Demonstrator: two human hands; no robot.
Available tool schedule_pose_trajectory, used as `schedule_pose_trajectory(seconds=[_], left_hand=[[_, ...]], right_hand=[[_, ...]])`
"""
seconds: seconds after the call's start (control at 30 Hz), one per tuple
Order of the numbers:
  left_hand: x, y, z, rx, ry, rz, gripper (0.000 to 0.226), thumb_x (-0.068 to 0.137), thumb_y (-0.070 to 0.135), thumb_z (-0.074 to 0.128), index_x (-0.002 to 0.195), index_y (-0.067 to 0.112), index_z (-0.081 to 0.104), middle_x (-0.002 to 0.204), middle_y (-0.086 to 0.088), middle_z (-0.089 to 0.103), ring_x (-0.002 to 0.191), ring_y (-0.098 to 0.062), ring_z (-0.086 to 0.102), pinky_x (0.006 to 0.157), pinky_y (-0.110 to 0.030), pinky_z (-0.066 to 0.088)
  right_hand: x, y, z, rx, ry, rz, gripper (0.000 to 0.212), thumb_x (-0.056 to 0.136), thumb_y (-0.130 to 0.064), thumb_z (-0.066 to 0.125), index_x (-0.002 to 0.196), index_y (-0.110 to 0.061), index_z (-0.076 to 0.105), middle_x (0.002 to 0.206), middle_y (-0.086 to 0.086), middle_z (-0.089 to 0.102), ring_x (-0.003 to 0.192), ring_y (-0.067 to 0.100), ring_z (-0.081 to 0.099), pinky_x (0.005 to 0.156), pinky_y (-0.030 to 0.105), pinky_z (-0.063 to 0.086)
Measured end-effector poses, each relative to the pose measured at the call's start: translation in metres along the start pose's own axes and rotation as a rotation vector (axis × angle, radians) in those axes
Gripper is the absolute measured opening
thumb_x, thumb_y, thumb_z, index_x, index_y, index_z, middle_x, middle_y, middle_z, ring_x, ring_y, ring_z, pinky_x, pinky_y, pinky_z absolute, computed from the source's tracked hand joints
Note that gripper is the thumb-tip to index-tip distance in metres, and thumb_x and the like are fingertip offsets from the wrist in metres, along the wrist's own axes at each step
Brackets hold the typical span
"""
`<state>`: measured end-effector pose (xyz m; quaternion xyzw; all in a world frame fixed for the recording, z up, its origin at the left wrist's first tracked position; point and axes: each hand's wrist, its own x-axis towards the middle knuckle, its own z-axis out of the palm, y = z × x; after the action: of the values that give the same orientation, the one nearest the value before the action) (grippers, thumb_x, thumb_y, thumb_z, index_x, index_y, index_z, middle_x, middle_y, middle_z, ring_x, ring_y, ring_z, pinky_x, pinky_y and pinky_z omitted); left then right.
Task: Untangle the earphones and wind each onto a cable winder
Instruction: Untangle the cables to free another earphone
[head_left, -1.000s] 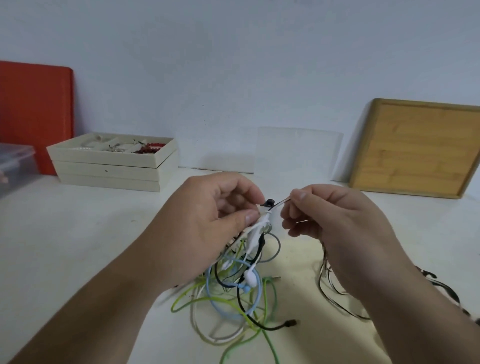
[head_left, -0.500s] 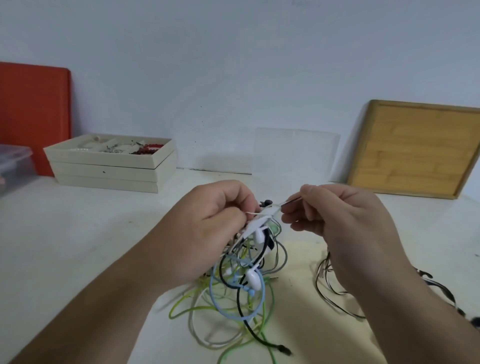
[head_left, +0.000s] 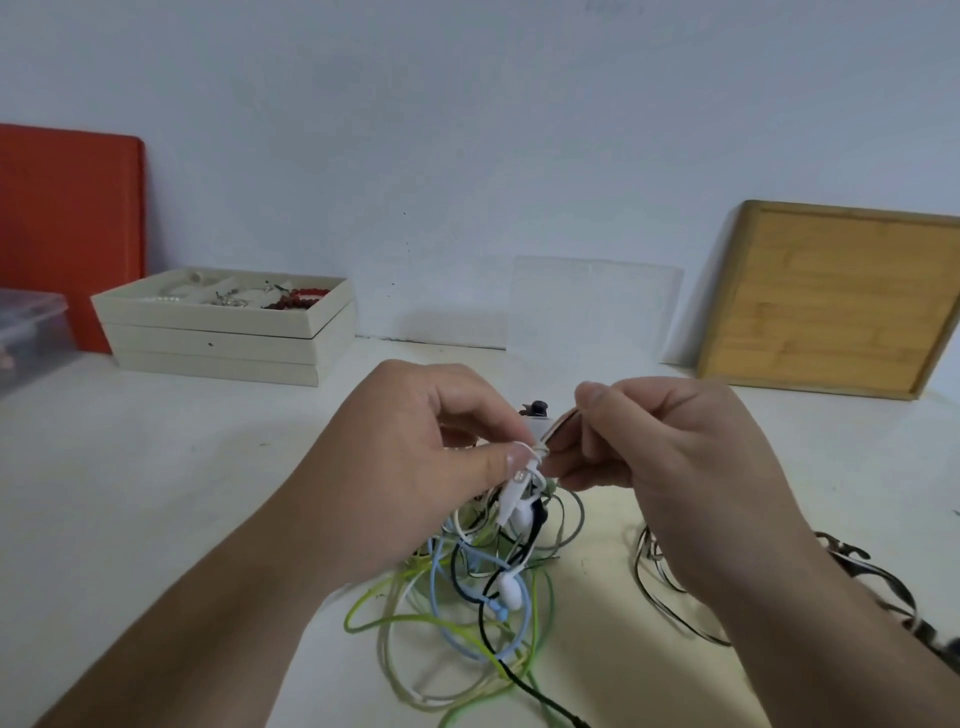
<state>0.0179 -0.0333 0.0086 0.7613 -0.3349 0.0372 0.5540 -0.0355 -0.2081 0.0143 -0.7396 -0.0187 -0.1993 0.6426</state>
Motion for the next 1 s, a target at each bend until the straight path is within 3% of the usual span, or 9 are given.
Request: schedule_pose_trajectory(seconds=[0.1,0.2,0.3,0.4,0.53,0.73,0.8,0.87,1.0], left_hand=[[-0.003,0.002,0.003,0.008,-0.067,0.021,0.005,0.079,0.021,0.071,0.080,0.025,0.073,0.080,0.006,0.073,0.079,-0.015,0.070,0.076,-0.039,0.054],[-0.005,0.001,0.007,-0.023,-0.217,-0.027,0.006,0.087,0.024,0.061,0.091,0.023,0.065,0.087,0.002,0.068,0.075,-0.039,0.060,0.072,-0.056,0.049],[-0.007,0.001,0.008,-0.038,-0.307,-0.087,0.002,0.083,0.020,0.056,0.081,0.019,0.056,0.095,0.003,0.072,0.078,-0.033,0.061,0.067,-0.041,0.048],[-0.007,0.001,0.004,0.004,-0.259,-0.084,0.031,0.072,0.031,0.071,0.069,0.013,0.046,0.088,-0.002,0.072,0.088,-0.022,0.069,0.075,-0.032,0.055],[-0.004,0.000,-0.006,0.167,-0.030,-0.099,0.046,0.064,0.047,0.080,0.054,0.020,0.044,0.072,0.004,0.072,0.061,-0.027,0.065,0.057,-0.039,0.051],[-0.003,0.001,-0.014,0.273,0.065,-0.074,0.046,0.080,0.027,0.080,0.058,0.010,0.044,0.082,0.012,0.075,0.073,-0.008,0.070,0.071,-0.028,0.050],[-0.002,-0.003,-0.016,0.294,0.102,-0.061,0.042,0.079,0.018,0.079,0.059,0.015,0.042,0.081,0.012,0.075,0.071,-0.013,0.069,0.068,-0.032,0.053],[0.000,-0.006,-0.017,0.289,0.122,-0.054,0.040,0.080,0.011,0.074,0.062,0.018,0.040,0.082,0.010,0.075,0.073,-0.015,0.069,0.067,-0.037,0.055],[-0.001,-0.005,-0.014,0.277,0.078,-0.041,0.031,0.081,0.023,0.070,0.064,0.027,0.044,0.084,0.008,0.075,0.074,-0.020,0.069,0.068,-0.040,0.056]], right_hand=[[-0.002,-0.002,0.001,-0.105,0.046,0.013,0.048,0.094,-0.014,0.059,0.046,-0.012,0.058,0.064,0.008,0.072,0.062,0.021,0.070,0.064,0.035,0.059],[0.003,0.000,-0.002,-0.064,0.134,0.086,0.050,0.094,-0.015,0.059,0.044,-0.014,0.054,0.064,0.007,0.072,0.060,0.019,0.068,0.062,0.036,0.058],[0.011,0.005,-0.010,0.198,0.242,0.202,0.054,0.097,-0.013,0.054,0.043,-0.015,0.052,0.060,0.007,0.067,0.053,0.019,0.067,0.049,0.028,0.052],[0.020,0.003,-0.023,0.532,0.357,0.267,0.043,0.100,-0.014,0.049,0.058,-0.012,0.044,0.057,0.007,0.065,0.054,0.021,0.069,0.044,0.022,0.050],[0.025,-0.005,-0.046,0.770,0.424,0.264,0.043,0.103,-0.027,0.046,0.062,-0.019,0.039,0.077,0.005,0.076,0.069,0.016,0.075,0.050,0.020,0.054],[0.021,-0.017,-0.052,0.908,0.365,0.261,0.031,0.102,-0.028,0.045,0.073,-0.017,0.042,0.057,-0.007,0.067,0.061,0.006,0.071,0.055,0.017,0.055],[0.022,-0.016,-0.053,0.747,0.366,0.329,0.043,0.100,-0.022,0.044,0.058,-0.014,0.049,0.051,-0.004,0.064,0.051,0.009,0.066,0.053,0.018,0.055],[0.024,-0.011,-0.055,0.360,0.336,0.400,0.050,0.098,-0.015,0.044,0.050,-0.009,0.060,0.056,0.004,0.069,0.049,0.016,0.067,0.057,0.026,0.058],[0.022,0.003,-0.059,-0.524,0.138,0.450,0.020,0.090,-0.008,0.059,0.073,-0.002,0.068,0.069,0.010,0.075,0.059,0.026,0.073,0.073,0.045,0.059]])
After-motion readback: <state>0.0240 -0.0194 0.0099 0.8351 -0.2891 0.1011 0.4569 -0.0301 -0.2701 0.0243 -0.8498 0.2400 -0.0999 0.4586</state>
